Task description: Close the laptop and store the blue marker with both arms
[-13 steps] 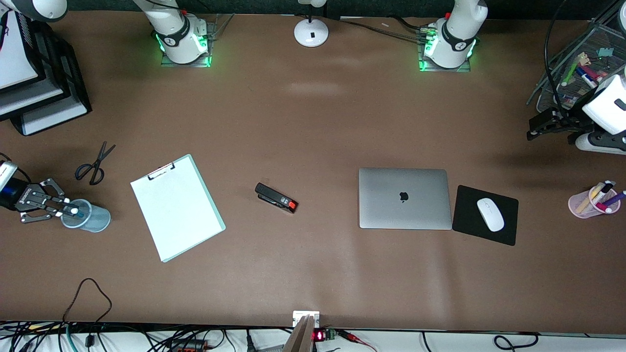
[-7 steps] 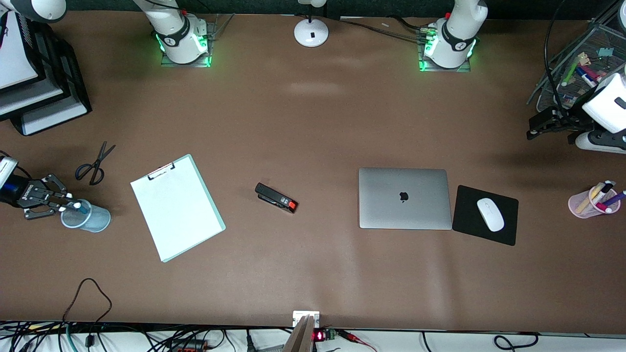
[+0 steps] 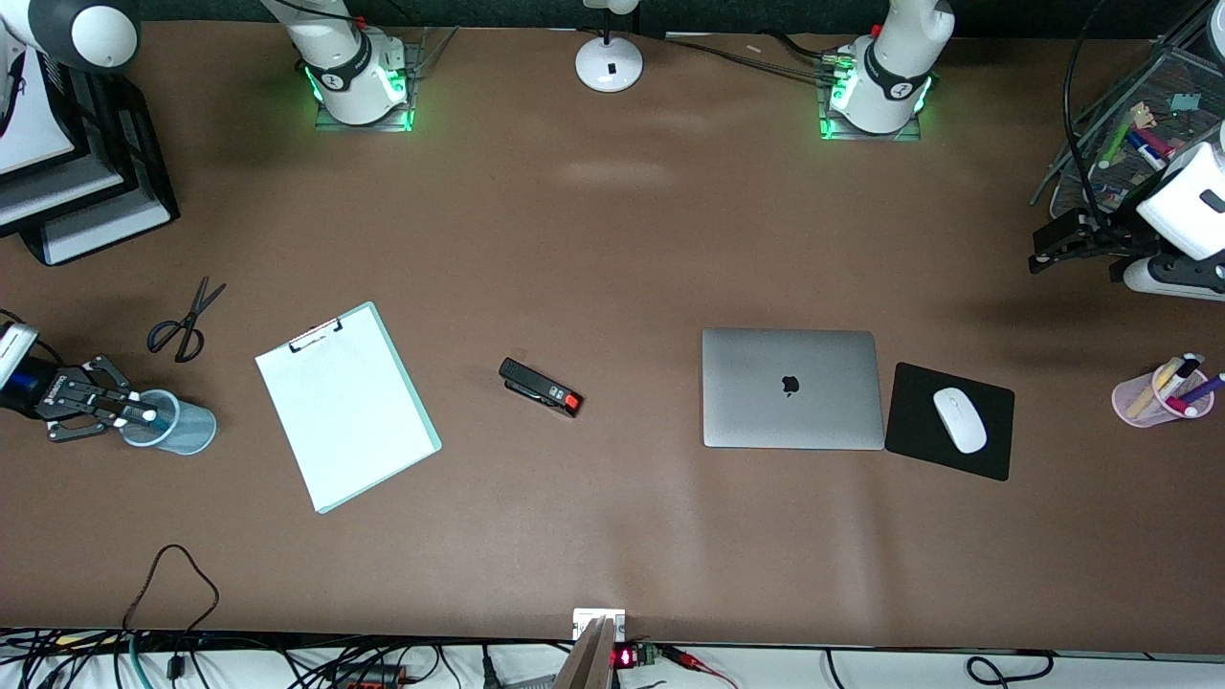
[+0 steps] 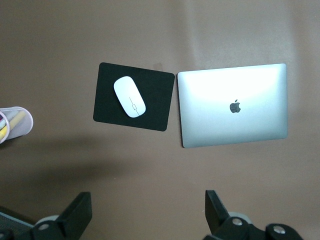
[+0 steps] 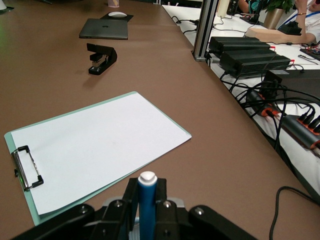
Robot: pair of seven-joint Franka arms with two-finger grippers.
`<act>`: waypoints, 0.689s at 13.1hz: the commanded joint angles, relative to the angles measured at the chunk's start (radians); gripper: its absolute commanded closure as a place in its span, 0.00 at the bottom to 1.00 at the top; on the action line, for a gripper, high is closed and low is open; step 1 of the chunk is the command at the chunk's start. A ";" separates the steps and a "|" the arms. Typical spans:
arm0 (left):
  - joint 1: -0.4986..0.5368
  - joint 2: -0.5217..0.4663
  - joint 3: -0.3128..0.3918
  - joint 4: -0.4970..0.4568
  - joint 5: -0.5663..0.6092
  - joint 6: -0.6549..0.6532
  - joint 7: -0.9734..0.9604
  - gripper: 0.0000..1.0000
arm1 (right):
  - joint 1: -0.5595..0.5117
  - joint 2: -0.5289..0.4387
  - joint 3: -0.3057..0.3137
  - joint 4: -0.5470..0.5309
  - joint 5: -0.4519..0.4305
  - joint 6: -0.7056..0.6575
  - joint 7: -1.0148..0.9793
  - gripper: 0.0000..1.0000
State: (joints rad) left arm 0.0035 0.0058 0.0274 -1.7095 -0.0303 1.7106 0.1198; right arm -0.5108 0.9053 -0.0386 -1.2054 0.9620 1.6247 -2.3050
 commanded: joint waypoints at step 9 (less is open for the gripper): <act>0.001 -0.012 -0.001 0.004 -0.005 -0.017 0.014 0.00 | -0.037 0.063 0.013 0.038 0.021 -0.003 -0.025 0.94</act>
State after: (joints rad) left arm 0.0035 0.0058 0.0273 -1.7095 -0.0303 1.7100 0.1198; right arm -0.5302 0.9423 -0.0385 -1.2037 0.9624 1.6272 -2.3176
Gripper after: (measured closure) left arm 0.000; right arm 0.819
